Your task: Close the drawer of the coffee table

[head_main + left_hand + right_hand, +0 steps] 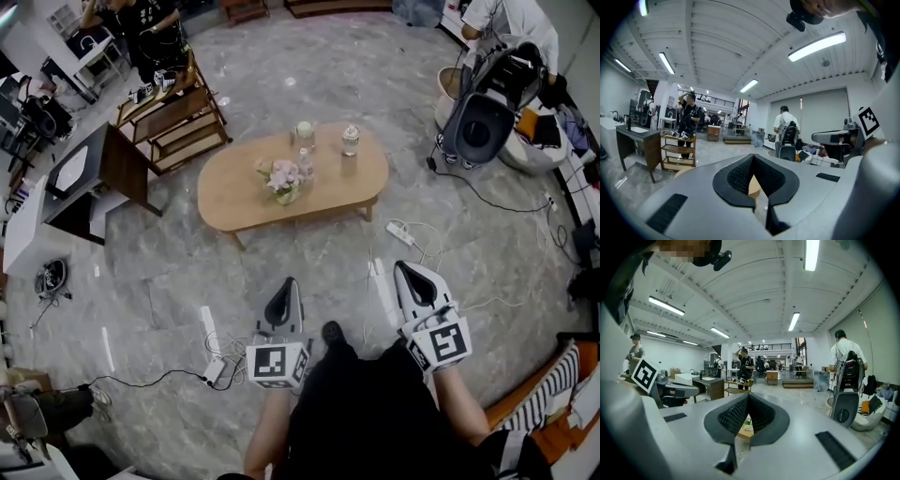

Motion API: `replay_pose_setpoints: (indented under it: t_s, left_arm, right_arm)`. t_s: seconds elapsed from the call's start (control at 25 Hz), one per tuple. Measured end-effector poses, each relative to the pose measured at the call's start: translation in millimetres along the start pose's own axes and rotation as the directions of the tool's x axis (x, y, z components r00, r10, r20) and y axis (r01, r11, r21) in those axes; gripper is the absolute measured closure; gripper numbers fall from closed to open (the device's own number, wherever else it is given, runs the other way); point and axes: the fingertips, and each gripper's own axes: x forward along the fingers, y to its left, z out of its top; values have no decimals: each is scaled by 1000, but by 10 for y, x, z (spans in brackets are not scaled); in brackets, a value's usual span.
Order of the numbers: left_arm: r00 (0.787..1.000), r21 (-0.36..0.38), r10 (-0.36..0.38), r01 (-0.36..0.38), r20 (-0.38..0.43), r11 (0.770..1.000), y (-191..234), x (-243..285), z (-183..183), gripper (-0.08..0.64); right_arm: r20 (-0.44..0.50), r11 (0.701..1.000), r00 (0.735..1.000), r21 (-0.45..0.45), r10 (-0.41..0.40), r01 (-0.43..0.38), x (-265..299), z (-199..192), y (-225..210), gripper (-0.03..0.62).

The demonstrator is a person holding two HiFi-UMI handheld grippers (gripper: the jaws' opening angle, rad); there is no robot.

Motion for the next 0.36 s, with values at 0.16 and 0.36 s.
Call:
replay_pose_setpoints:
  t_s: [0.16,0.36]
  left_arm:
    - [1000,6,-17,17,-5,1000,-11,31,-4,548]
    - [999,7,-40,40,-12,999,-6,96,-3,548]
  right_arm:
    - [-1,1000,1000,-9,-10,10,-1,11,9,581]
    - [-15,1000,1000,-18,-24,23,53,-21,-14,581]
